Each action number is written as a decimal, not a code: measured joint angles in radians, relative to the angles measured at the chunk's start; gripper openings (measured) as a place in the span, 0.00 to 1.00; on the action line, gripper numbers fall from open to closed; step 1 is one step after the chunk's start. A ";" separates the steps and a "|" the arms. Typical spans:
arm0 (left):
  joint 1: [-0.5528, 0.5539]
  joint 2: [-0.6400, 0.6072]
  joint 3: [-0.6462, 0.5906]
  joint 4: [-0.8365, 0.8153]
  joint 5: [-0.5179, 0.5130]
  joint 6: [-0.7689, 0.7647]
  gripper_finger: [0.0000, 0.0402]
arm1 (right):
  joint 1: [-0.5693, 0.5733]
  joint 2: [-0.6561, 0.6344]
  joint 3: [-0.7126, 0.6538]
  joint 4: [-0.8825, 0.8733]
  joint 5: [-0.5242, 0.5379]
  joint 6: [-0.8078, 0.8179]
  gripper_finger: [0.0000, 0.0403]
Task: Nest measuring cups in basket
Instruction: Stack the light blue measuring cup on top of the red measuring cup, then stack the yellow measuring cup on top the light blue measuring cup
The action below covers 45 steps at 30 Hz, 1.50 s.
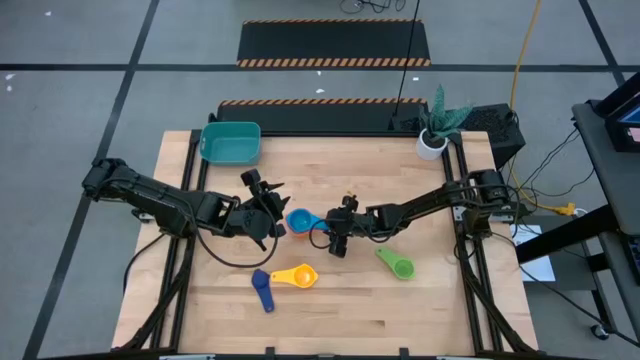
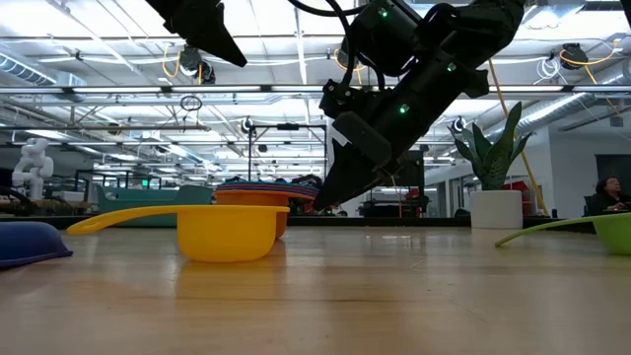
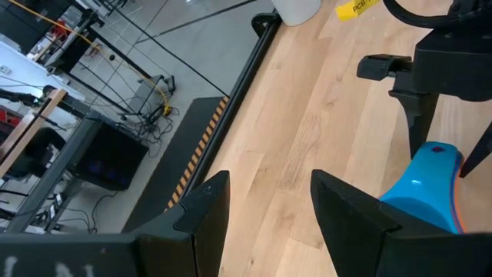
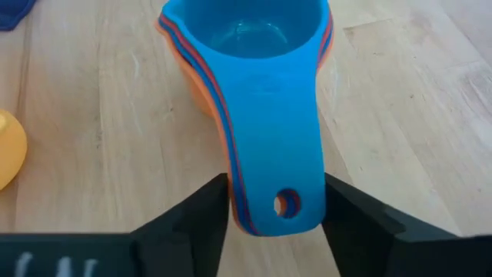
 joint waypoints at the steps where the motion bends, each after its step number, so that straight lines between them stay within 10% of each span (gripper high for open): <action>1: 0.000 0.000 0.000 0.000 0.000 0.000 0.46 | 0.000 0.000 0.000 0.000 0.000 -0.003 0.43; 24: 0.000 0.000 0.006 0.002 0.070 -0.016 0.46 | 0.000 -0.059 0.000 -0.038 0.001 -0.017 0.54; 45: -0.121 0.000 0.008 0.139 0.164 0.076 0.46 | 0.036 -0.369 0.000 -0.468 -0.002 0.043 0.53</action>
